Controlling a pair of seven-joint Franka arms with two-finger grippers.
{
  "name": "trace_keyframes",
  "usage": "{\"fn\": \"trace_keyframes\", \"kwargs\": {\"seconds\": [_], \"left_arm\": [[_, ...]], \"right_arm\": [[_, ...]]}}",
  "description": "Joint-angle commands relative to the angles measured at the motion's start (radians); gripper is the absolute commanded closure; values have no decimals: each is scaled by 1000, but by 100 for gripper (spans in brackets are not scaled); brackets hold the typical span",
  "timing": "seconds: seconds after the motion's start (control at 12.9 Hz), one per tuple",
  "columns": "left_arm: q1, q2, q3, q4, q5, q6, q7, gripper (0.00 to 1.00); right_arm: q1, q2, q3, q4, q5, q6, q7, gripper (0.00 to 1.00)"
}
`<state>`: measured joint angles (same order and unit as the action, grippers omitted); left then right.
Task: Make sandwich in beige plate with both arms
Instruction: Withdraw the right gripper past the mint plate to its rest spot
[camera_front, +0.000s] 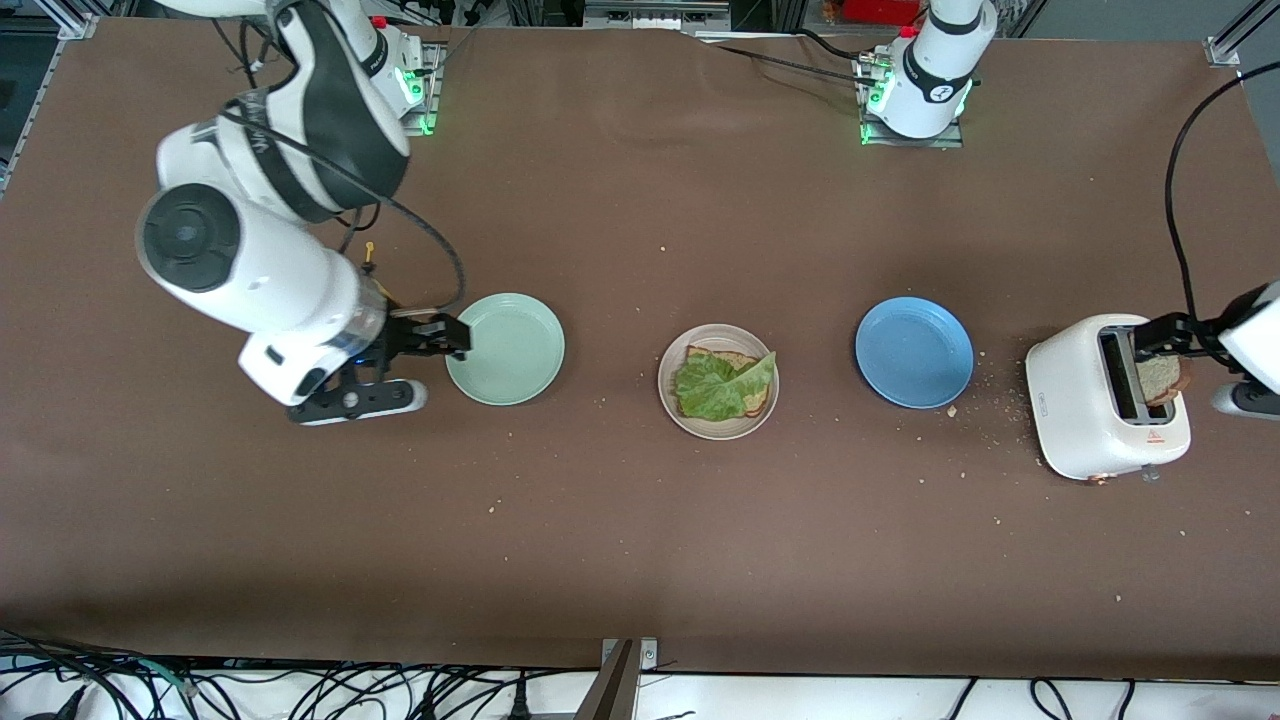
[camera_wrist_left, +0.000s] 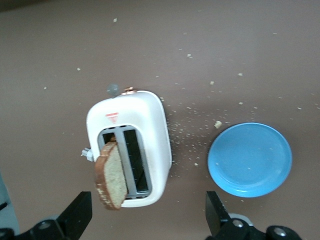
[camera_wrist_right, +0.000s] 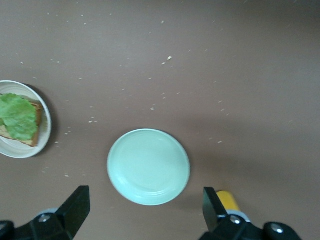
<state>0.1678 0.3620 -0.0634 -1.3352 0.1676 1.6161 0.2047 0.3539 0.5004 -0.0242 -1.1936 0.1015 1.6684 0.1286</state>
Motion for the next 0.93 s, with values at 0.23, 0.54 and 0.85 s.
{"fn": "trace_keyframes", "kwargs": {"seconds": [0.23, 0.54, 0.85], "left_arm": [[111, 67, -9, -41, 4, 103, 10, 0], [163, 45, -10, -177, -8, 166, 10, 0], [180, 41, -10, -243, -11, 215, 7, 23]], "right_arm": [[11, -56, -94, -27, -16, -41, -135, 0], [11, -75, -146, -26, -17, -108, -132, 0], [2, -95, -169, -26, -43, -108, -130, 1]]}}
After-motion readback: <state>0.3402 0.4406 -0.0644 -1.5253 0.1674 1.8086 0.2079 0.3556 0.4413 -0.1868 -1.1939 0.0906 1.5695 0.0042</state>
